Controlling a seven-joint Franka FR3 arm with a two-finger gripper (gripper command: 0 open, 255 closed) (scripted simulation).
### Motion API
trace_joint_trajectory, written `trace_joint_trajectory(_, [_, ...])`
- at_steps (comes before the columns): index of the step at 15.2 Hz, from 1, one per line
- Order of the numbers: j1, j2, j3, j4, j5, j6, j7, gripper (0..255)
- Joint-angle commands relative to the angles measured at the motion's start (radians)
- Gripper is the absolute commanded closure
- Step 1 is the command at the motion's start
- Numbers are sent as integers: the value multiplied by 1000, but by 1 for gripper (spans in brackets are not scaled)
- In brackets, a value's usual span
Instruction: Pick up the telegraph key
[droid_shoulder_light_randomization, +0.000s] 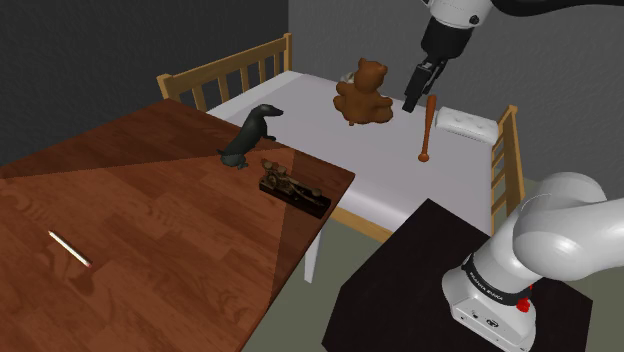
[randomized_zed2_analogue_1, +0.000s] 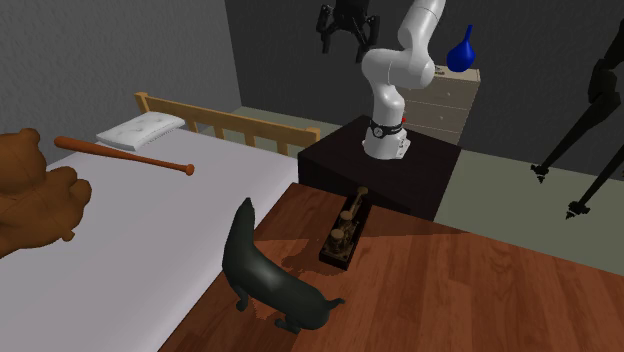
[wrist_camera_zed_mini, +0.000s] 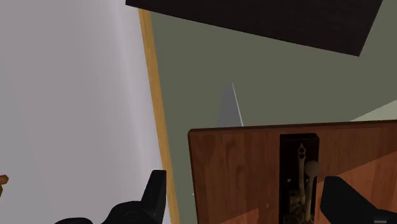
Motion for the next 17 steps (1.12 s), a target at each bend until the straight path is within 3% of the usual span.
trace_joint_trajectory(1, [0,0,0,0,0,0,0,0])
trace_joint_trajectory(9, [31,181,66,-70,61,248,92,0])
trace_joint_trajectory(17, [53,433,136,-53,94,487,180,0])
